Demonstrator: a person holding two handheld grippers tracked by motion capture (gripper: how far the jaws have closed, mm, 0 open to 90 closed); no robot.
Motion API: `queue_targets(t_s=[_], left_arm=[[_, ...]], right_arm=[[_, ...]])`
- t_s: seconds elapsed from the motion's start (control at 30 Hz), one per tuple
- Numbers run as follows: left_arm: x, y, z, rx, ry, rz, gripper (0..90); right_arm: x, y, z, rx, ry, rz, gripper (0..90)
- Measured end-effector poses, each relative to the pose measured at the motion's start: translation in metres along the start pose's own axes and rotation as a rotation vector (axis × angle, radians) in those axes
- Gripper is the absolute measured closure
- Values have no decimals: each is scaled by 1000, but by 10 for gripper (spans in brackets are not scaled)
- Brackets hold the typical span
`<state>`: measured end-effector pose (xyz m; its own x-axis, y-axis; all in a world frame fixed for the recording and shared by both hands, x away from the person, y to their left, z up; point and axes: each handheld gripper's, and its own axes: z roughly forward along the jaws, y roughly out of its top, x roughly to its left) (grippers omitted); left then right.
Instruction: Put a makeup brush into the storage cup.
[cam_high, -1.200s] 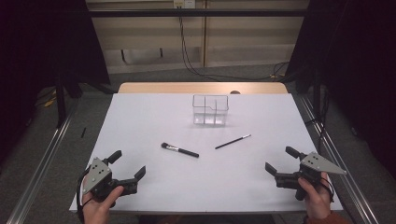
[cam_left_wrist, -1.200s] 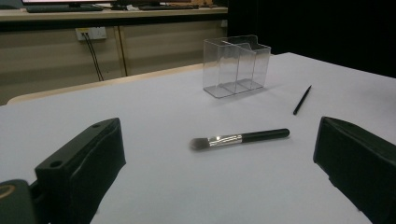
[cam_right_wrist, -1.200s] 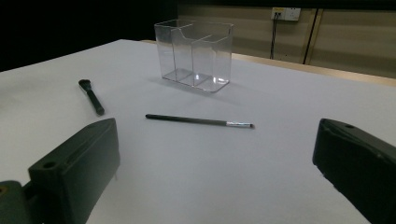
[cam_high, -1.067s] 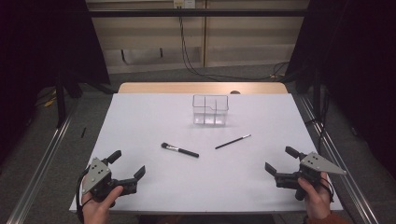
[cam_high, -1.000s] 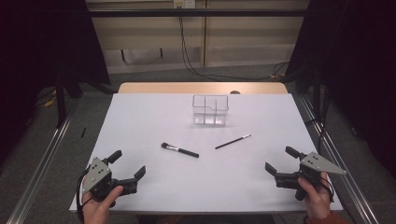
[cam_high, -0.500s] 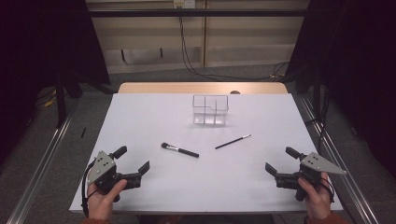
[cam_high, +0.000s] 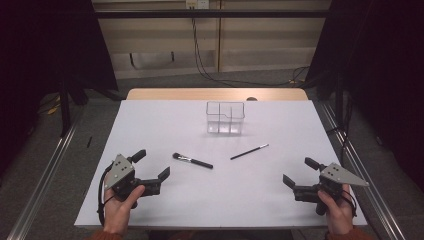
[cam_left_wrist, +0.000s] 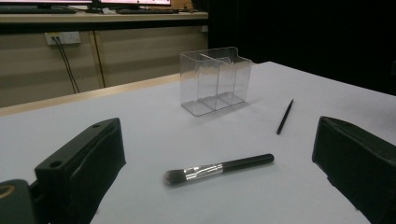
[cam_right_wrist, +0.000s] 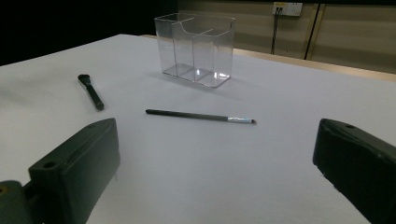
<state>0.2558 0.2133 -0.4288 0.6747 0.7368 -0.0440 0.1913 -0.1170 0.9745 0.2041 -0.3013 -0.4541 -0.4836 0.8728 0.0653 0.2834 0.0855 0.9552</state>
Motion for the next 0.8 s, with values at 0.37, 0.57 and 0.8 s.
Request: queue_targets(t_s=[0.37,0.57,0.8], left_arm=[[1,12,20,-39,-16,58,23],[4,16,41,-25,-61,27,23],[2,22,53,-8,-91,30,22]], right_arm=[[1,1,0,-11,-1,-5,1],[1,1,1,-10,5,0,1],[0,0,1,-5,6,0,1]])
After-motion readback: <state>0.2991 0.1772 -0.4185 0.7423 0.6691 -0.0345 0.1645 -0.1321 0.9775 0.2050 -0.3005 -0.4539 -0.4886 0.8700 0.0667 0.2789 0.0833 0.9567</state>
